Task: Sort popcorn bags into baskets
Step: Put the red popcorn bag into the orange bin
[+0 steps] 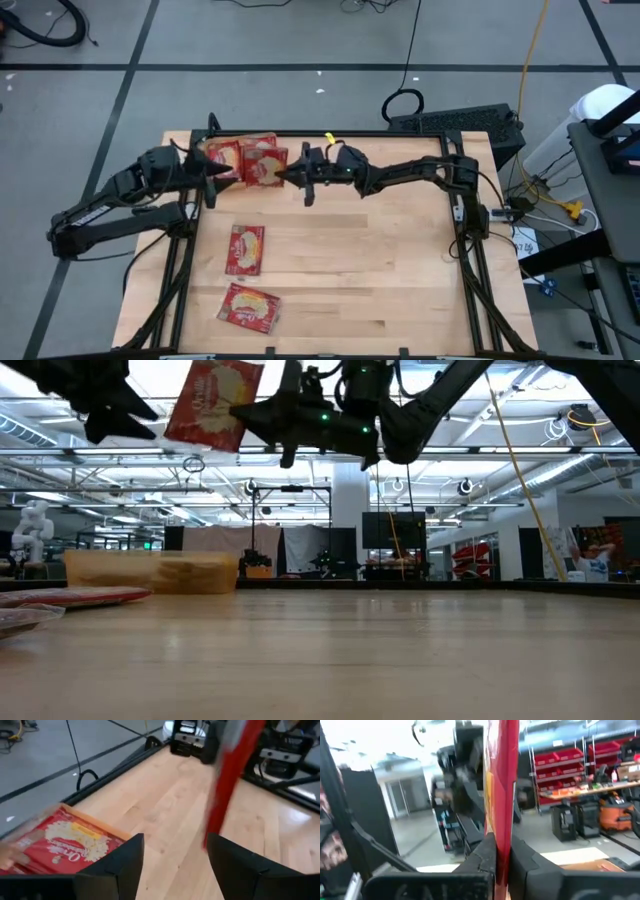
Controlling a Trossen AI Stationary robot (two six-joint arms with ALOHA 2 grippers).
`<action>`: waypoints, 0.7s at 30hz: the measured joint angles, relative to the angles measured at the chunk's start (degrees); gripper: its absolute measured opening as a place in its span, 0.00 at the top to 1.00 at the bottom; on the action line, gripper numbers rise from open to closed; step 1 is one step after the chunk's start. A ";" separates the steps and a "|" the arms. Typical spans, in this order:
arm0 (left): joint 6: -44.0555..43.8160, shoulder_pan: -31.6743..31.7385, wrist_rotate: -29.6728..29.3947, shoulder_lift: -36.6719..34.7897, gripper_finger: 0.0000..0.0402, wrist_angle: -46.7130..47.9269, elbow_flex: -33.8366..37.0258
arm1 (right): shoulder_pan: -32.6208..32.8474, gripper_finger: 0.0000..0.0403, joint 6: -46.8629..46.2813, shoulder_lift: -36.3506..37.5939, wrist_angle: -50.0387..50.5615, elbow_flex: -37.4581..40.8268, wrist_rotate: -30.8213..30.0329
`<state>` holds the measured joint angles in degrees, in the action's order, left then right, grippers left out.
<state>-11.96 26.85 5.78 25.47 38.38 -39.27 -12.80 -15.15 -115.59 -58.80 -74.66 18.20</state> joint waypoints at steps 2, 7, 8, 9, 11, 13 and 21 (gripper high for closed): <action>-1.04 -0.40 0.12 -2.43 0.46 -4.17 4.08 | 0.02 0.99 -0.92 -0.28 -2.85 0.53 -0.46; -1.74 -4.05 1.87 -8.16 0.49 -24.84 15.90 | 0.26 0.98 -0.73 -0.53 -4.97 0.29 -3.20; -1.43 -4.84 1.70 -8.82 0.50 -28.80 17.99 | 0.23 0.98 -0.73 -0.53 -5.06 0.06 -3.21; -0.87 -5.48 1.63 -9.21 0.50 -32.82 19.85 | 0.06 0.98 -0.73 -0.52 -5.31 -0.16 -3.18; 0.48 -6.49 1.45 -9.59 0.50 -40.47 23.14 | -0.26 0.98 -0.86 -0.51 -5.77 -0.85 -3.17; 1.04 -7.32 -0.14 -9.26 0.49 -47.66 26.07 | -0.58 0.98 -1.75 -0.51 -5.63 -1.61 -3.13; 4.45 -8.28 -6.10 -7.68 0.47 -64.37 32.57 | -0.59 0.98 -2.08 -0.49 -2.76 -2.01 -2.97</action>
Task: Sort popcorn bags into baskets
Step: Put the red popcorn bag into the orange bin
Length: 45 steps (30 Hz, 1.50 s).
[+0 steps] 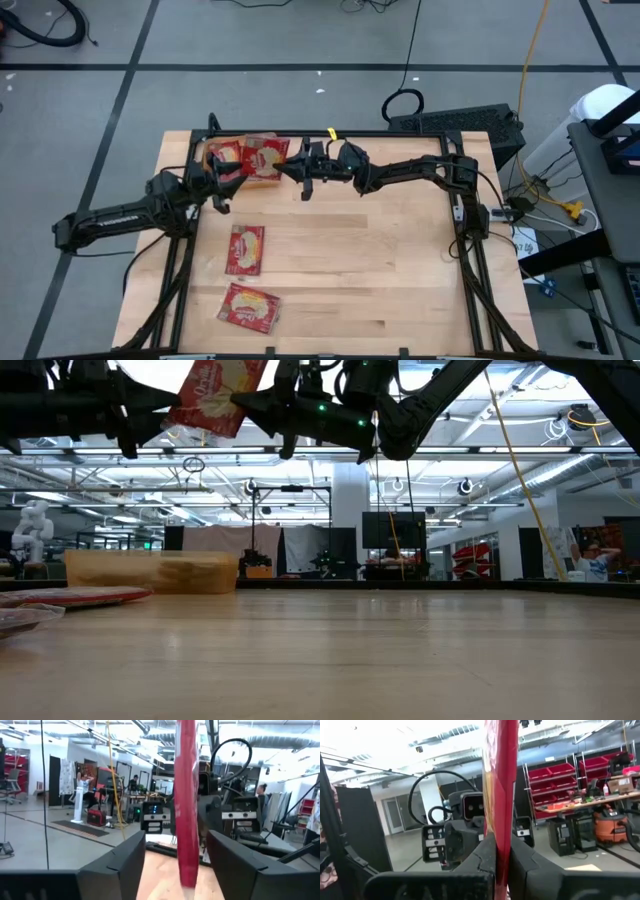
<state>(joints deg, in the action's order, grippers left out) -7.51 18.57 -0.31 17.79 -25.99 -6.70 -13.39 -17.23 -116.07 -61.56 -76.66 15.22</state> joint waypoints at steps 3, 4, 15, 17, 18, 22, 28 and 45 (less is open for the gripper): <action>-0.10 -0.02 0.62 1.56 0.57 -1.48 0.11 | 0.00 0.98 0.03 0.00 0.72 0.00 -0.07; -0.12 -0.02 0.73 2.23 0.61 -1.63 0.11 | -0.01 0.98 0.02 0.00 0.73 0.00 -0.07; -6.29 1.13 0.34 5.77 0.96 -5.40 0.13 | -0.07 0.95 0.24 0.04 1.76 0.34 -1.71; -8.25 1.86 0.15 4.32 0.97 -5.22 0.13 | -0.42 0.90 0.70 0.25 2.79 0.99 -3.15; -9.31 2.17 -0.15 3.67 0.98 -4.89 0.13 | -0.70 0.88 1.48 0.86 4.40 1.48 -3.03; -11.06 3.35 -2.73 1.10 0.99 -2.36 0.12 | -2.64 0.76 6.87 4.55 13.91 2.64 -3.07; -14.80 5.29 -15.90 -0.62 0.99 13.88 -3.20 | -5.52 0.65 13.86 9.38 25.71 8.01 -3.35; -38.84 5.80 -35.91 2.19 1.00 64.46 -13.42 | -3.84 0.63 17.95 33.91 16.63 36.25 -11.59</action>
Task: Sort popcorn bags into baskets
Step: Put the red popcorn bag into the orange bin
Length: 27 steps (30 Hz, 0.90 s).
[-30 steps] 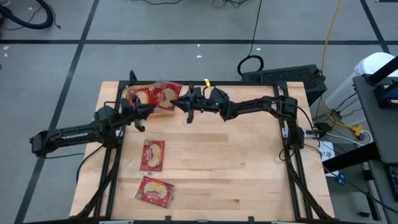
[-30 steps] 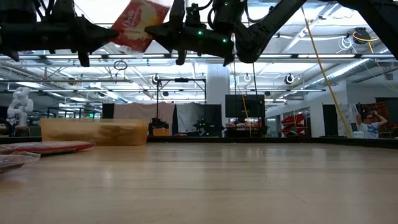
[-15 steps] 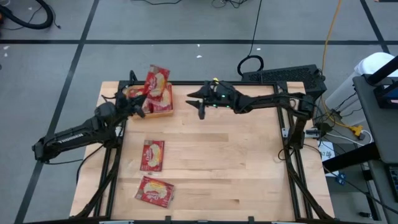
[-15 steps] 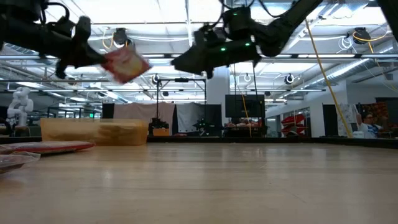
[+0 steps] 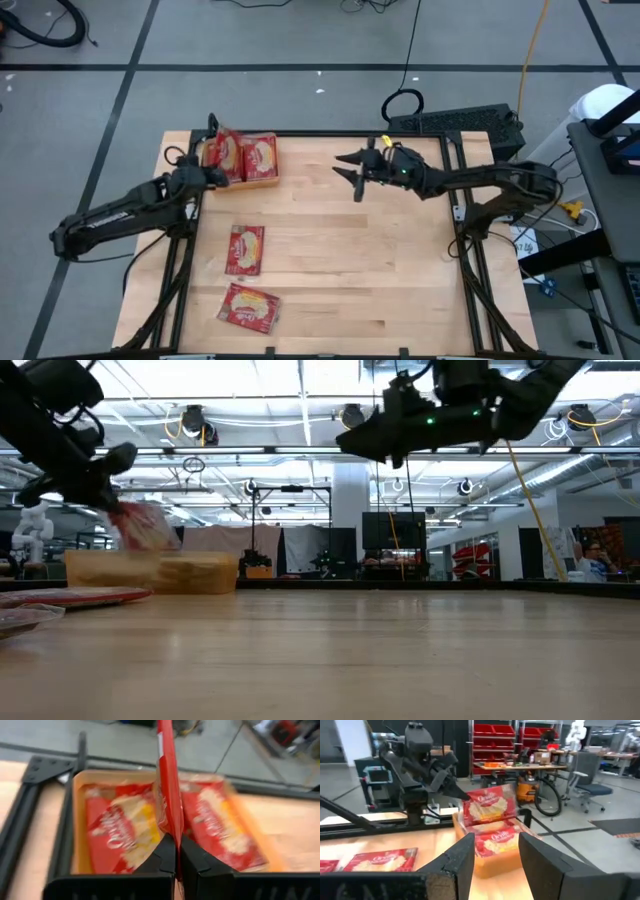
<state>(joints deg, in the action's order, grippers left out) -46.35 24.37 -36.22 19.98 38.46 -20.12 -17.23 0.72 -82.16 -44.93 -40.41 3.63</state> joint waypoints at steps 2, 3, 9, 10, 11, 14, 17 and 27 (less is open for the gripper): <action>-1.00 0.02 -0.18 1.24 1.00 1.41 0.00 | 1.12 0.63 0.04 1.43 0.45 1.64 -2.63; -1.41 0.02 -0.25 1.88 0.99 1.74 0.00 | 1.72 0.63 0.12 1.59 0.04 2.17 -4.21; -4.50 0.14 -2.26 5.45 0.91 4.48 0.00 | 4.75 0.63 0.00 1.74 -0.20 3.40 -10.80; -5.37 0.17 -2.82 6.03 0.89 4.93 0.01 | 5.28 0.63 -0.09 1.68 -0.23 3.40 -11.33; -5.66 0.17 -2.91 6.50 0.87 5.15 0.02 | 5.70 0.63 -0.10 1.65 -0.25 3.40 -11.74; -5.96 0.14 -3.98 7.89 0.81 4.86 0.02 | 6.75 0.63 -0.05 1.68 -1.23 3.40 -12.88; -6.11 0.15 -4.92 8.58 0.76 4.82 0.02 | 7.14 0.63 -0.62 1.68 -2.02 3.40 -13.03; -2.36 0.14 -7.98 8.56 0.61 2.05 0.04 | 7.59 0.63 -4.85 1.68 -1.94 3.38 -14.05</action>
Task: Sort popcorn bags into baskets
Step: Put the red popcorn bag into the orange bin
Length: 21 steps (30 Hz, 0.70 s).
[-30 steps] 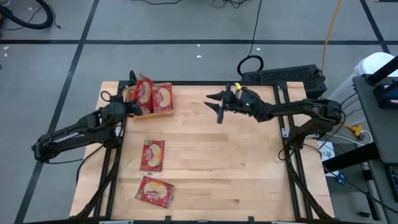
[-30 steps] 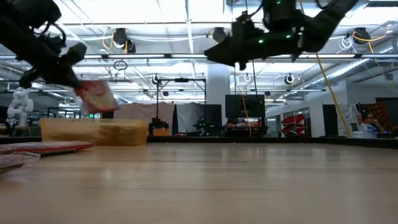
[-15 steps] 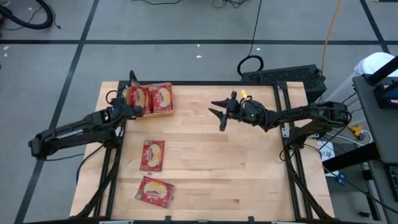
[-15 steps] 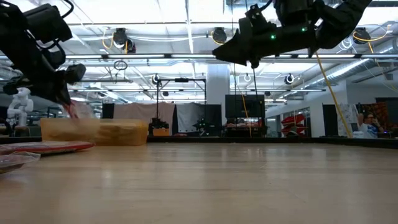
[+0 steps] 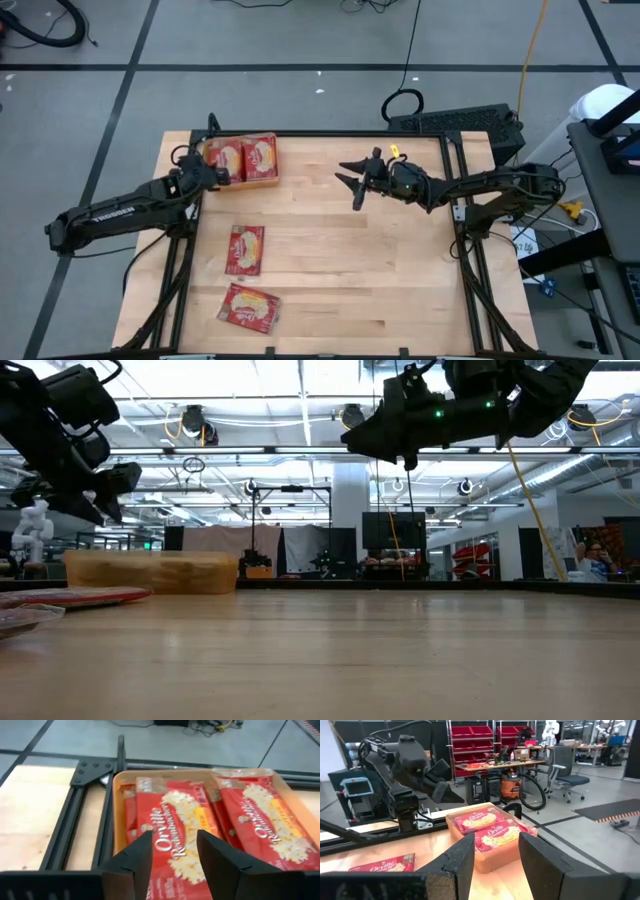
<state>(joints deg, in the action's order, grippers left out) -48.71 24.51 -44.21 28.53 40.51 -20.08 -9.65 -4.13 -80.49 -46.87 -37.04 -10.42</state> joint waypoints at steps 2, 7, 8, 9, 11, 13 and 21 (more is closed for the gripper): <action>2.14 0.00 0.02 -0.02 0.59 -2.32 0.00 | 0.79 0.63 -0.68 -0.07 0.10 -0.02 -0.22; 11.35 -0.71 5.40 -0.04 0.57 -14.22 0.00 | 4.16 0.63 -4.28 -1.81 -0.11 -0.09 -0.41; 13.61 -1.07 7.49 -0.03 0.57 -16.91 0.00 | 5.11 0.63 -5.23 -2.62 0.01 -0.27 -1.41; 15.68 -1.41 9.79 0.09 0.57 -19.37 0.00 | 6.10 0.63 -6.21 -3.61 0.09 -0.66 -2.44; 19.04 -2.32 14.53 0.41 0.57 -23.47 0.00 | 8.12 0.63 -8.28 -6.14 0.46 -2.08 -3.42; 22.05 -3.45 19.20 0.50 0.57 -26.30 0.02 | 9.93 0.63 -10.21 -9.04 0.73 -4.80 -3.39; 22.02 -14.32 33.93 1.49 0.57 -24.37 0.02 | 13.21 0.63 -13.22 -22.98 14.12 -21.76 -3.08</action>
<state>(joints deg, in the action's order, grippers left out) -26.69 10.19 -10.27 30.02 16.14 -20.05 3.56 -17.35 -103.47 -32.75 -58.80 -13.50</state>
